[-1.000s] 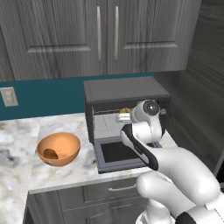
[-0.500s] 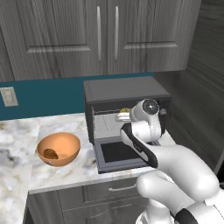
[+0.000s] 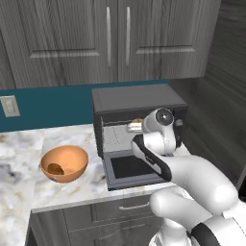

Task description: Pick up the heated bread from the toaster oven and place it in the bowl. Then move the bread bowl to the dining counter.

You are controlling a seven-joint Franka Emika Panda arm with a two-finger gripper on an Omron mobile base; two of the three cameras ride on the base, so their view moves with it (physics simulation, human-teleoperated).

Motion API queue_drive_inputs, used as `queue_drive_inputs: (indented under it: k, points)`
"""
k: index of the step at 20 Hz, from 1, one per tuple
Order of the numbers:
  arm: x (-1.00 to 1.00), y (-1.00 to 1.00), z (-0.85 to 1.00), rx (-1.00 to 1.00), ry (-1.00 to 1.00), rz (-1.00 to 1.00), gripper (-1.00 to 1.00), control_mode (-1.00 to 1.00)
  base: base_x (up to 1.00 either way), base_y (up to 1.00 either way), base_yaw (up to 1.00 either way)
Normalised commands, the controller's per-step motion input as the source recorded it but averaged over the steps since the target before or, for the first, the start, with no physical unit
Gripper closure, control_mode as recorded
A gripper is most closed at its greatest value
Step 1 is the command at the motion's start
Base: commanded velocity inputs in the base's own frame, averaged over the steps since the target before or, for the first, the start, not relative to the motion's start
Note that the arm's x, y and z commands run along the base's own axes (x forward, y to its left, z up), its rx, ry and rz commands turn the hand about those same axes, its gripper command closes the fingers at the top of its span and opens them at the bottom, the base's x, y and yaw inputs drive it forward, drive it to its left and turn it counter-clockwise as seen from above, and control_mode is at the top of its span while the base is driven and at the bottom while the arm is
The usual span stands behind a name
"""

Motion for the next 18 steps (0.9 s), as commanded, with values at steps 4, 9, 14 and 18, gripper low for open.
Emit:
queue_drive_inputs:
  k: [4, 9, 14, 18]
  points:
    - [0.15, 0.0, 0.0, 0.0, -0.02, 0.0, -1.0, -1.0, 0.0, 0.0, 0.0]
    - [0.21, 0.0, -0.07, 0.0, -0.03, 0.0, -1.0, -1.0, 0.0, 0.0, 0.0]
    - [0.2, 0.0, -0.21, 0.0, -0.06, 0.0, -1.0, -1.0, 0.0, 0.0, 0.0]
    - [0.09, 0.0, -0.19, 0.0, -0.09, 0.0, -1.0, -1.0, 0.0, 0.0, 0.0]
